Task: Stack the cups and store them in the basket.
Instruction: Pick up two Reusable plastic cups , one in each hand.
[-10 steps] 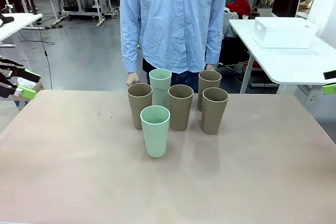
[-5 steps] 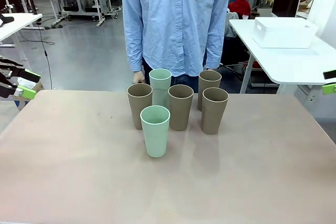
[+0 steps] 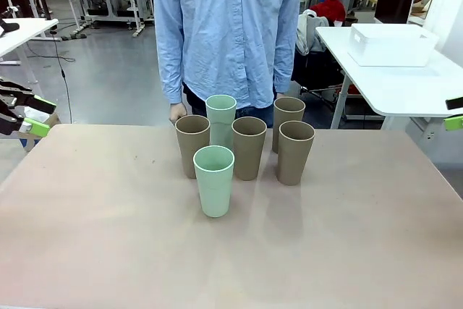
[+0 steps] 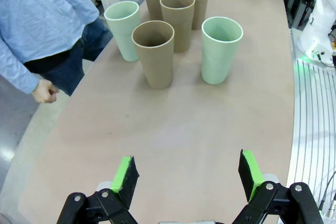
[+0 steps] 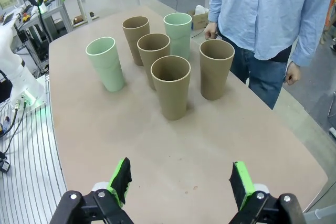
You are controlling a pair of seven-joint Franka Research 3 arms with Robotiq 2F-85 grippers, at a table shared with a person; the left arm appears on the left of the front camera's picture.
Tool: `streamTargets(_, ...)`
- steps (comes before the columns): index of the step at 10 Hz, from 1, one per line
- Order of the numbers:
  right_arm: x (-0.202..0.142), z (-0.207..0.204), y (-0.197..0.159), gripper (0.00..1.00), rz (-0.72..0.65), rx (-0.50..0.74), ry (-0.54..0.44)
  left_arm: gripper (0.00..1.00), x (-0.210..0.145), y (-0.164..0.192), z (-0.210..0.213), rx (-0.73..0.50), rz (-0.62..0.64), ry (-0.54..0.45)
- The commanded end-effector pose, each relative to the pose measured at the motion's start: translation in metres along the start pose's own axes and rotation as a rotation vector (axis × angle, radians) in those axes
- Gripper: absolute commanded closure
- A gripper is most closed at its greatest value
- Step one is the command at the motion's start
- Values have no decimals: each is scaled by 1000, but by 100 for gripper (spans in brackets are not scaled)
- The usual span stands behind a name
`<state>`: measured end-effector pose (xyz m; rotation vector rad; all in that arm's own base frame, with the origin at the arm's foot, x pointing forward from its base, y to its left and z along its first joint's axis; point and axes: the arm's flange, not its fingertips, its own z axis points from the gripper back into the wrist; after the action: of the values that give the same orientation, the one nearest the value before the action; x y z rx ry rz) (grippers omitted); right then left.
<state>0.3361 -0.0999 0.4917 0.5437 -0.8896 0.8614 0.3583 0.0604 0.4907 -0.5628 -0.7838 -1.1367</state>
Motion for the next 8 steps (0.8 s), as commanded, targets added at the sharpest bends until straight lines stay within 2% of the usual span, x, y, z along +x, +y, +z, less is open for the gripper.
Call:
streamTargets(1, 2, 0, -4, 0, 25, 1, -25, 0, 0, 1, 1, -5, -20, -9)
streamTargets(8, 2, 0, -4, 0, 25, 1, -25, 0, 0, 1, 1, -5, -20, -9)
